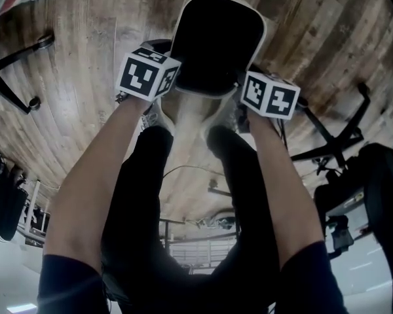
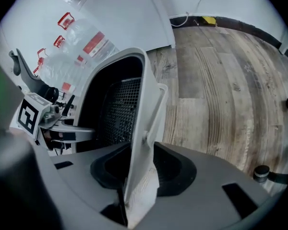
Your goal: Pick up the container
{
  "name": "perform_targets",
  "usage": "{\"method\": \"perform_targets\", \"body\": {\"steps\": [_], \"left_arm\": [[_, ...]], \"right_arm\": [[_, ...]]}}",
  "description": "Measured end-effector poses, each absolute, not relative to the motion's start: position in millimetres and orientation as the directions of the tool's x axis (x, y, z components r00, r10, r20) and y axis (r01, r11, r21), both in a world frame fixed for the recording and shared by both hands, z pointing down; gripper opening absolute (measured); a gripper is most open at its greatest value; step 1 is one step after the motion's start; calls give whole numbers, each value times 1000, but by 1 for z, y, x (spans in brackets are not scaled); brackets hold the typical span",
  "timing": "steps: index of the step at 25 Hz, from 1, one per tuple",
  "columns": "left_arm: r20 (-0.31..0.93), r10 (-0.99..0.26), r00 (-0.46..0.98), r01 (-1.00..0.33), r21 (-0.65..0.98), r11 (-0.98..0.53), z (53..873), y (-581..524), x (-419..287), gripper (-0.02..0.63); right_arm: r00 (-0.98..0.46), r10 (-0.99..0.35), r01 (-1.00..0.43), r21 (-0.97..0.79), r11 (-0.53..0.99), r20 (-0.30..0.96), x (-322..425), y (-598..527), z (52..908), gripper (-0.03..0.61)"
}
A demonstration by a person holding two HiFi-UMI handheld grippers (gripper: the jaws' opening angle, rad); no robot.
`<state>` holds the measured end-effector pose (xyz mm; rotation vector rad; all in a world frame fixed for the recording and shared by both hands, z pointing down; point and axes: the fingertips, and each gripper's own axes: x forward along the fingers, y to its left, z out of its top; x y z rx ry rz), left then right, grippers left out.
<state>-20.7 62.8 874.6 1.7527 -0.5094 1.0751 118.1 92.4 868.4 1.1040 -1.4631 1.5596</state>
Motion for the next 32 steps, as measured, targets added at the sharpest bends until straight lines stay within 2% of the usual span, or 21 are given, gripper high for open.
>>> {"method": "perform_targets", "body": {"steps": [1, 4, 13, 26, 32], "left_arm": [[847, 128, 516, -740, 516, -431, 875, 63, -20, 160], [863, 116, 493, -754, 489, -438, 873, 62, -21, 140], [873, 102, 477, -773, 472, -424, 816, 57, -37, 135], [877, -74, 476, -812, 406, -419, 568, 2, -55, 129], [880, -129, 458, -830, 371, -417, 446, 12, -65, 127]], "right_arm": [[-365, -55, -925, -369, -86, 929, 117, 91, 868, 114], [-324, -61, -939, -329, -104, 944, 117, 90, 868, 86], [-313, -68, -946, -317, -67, 947, 102, 80, 814, 75], [-333, -208, -941, -339, 8, 920, 84, 23, 572, 72], [-342, -267, -939, -339, 58, 901, 77, 27, 448, 72]]}}
